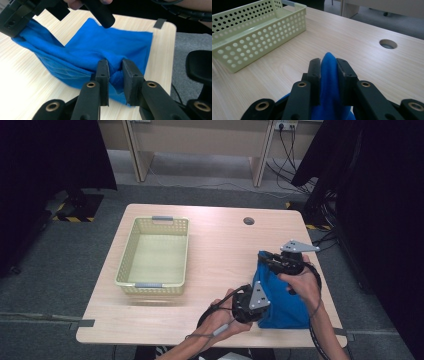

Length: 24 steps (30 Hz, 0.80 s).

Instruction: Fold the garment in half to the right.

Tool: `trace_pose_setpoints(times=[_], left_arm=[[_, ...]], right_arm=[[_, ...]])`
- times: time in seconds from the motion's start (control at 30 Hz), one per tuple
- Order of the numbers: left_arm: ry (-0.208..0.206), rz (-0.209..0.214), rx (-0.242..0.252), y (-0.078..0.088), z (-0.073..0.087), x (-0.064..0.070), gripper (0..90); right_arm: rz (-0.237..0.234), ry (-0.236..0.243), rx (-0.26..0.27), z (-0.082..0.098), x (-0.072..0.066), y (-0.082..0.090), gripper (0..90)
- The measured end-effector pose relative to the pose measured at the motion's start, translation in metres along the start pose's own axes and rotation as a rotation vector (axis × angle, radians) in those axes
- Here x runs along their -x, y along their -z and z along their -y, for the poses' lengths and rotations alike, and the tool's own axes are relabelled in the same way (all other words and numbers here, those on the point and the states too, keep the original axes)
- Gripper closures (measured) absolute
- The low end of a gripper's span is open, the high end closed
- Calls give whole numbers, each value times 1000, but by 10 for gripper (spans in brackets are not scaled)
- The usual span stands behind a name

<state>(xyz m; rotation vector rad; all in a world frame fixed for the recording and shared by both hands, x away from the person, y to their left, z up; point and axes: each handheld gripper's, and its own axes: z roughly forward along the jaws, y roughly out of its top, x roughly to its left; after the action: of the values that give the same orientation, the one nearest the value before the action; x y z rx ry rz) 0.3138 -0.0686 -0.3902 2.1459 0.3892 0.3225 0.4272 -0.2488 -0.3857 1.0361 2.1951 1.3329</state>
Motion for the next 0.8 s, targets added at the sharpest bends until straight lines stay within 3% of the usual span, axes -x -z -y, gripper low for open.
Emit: trace_pose_setpoints(times=[0.03,0.37,0.7,0.8], left_arm=[[-5,-10,-4,-3,-2,1,760],[4,31,-10,-35,-13,7,760],[29,59,-34,-67,-4,10,751],[47,69,-15,-72,-2,9,726]], right_arm=[[8,-1,-1,2,3,3,750],[59,-57,-6,26,32,23,750],[85,-100,-44,52,49,20,724],[91,-100,-55,57,51,19,677]])
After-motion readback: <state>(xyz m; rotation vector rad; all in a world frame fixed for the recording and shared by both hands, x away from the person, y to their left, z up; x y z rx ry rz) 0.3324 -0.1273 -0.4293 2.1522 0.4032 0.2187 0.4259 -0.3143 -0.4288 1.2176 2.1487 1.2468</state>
